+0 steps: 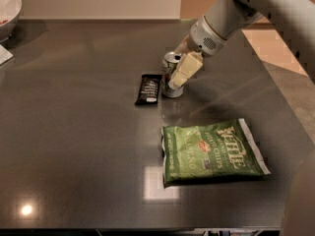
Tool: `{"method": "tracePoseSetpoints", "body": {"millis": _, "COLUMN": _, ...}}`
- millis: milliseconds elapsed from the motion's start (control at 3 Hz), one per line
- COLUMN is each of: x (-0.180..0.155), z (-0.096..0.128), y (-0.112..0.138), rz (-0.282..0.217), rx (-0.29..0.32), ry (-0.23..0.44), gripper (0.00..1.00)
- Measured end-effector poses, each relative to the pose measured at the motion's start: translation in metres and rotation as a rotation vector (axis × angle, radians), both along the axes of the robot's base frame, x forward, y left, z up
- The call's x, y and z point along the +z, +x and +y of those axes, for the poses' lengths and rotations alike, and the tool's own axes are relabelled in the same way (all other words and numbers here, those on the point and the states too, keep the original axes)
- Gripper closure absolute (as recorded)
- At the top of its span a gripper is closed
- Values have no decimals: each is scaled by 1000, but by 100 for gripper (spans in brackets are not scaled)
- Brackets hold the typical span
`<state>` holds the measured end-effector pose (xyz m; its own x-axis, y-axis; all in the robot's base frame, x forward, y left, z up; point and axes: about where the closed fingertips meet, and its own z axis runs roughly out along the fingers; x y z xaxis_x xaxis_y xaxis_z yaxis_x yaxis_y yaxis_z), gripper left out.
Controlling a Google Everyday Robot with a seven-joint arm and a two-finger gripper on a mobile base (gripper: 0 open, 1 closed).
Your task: Move 7up can near rxbar chocolate
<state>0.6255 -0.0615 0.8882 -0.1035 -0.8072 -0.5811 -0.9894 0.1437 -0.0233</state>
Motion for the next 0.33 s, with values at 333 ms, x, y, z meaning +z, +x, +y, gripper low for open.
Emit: {"method": "tracePoseSetpoints", "body": {"millis": 333, "x": 0, "z": 0, "y": 0, "rz": 0, "rx": 0, "ry": 0, "gripper": 0}}
